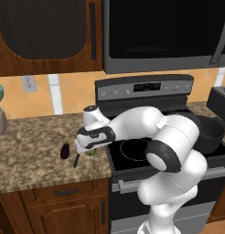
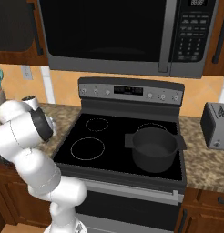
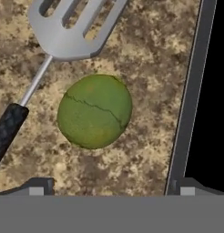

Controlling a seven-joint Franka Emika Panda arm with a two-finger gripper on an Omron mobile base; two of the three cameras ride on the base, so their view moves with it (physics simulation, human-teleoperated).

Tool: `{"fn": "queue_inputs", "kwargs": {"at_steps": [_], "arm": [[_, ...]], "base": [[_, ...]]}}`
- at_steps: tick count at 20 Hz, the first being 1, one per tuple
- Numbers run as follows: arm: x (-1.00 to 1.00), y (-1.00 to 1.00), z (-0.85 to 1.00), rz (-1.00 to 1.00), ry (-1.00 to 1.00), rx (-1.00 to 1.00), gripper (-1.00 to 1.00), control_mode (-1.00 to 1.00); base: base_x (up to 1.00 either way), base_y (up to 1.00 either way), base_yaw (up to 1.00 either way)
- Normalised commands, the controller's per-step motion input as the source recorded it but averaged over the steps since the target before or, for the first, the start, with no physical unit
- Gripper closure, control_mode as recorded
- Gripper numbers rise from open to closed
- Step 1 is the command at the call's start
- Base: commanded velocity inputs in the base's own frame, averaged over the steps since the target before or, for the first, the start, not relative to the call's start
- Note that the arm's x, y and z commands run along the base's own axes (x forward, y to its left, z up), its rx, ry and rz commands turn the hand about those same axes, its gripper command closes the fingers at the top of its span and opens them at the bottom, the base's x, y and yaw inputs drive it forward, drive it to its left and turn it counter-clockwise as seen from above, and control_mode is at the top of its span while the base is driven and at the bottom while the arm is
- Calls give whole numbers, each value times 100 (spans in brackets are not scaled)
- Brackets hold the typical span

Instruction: Put the eggplant and lime in the pot. Retrieve the spatula and lightly stir the vegetables in the pot.

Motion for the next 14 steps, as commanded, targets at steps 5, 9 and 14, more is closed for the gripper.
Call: {"fn": "queue_inputs", "kwargs": {"at_steps": [5, 9, 14], "arm": [[32, 12, -38, 0, 3, 0, -100, -100], [39, 29, -26, 0, 3, 0, -100, -100], [35, 17, -14, 0, 0, 0, -100, -100]], "base": [[0, 0, 0], [0, 0, 0], [0, 0, 0]]}}
